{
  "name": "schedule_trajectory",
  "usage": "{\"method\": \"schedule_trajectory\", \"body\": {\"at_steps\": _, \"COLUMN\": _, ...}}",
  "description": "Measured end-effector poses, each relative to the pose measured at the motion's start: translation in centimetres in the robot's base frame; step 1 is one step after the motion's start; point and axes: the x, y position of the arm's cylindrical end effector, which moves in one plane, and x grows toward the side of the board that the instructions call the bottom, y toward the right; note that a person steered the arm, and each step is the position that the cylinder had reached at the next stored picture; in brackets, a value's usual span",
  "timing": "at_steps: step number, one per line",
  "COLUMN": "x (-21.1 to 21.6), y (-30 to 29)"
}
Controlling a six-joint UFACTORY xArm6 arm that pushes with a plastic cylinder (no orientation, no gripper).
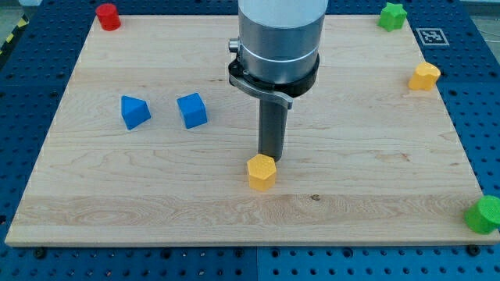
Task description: Move the yellow hexagon to the bottom center
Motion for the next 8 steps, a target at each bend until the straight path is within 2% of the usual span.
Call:
{"method": "schedule_trajectory", "body": {"at_steps": 4, "x": 2.7, "y": 0.0}}
{"method": "schedule_trajectory", "body": {"at_steps": 8, "x": 2.7, "y": -2.2}}
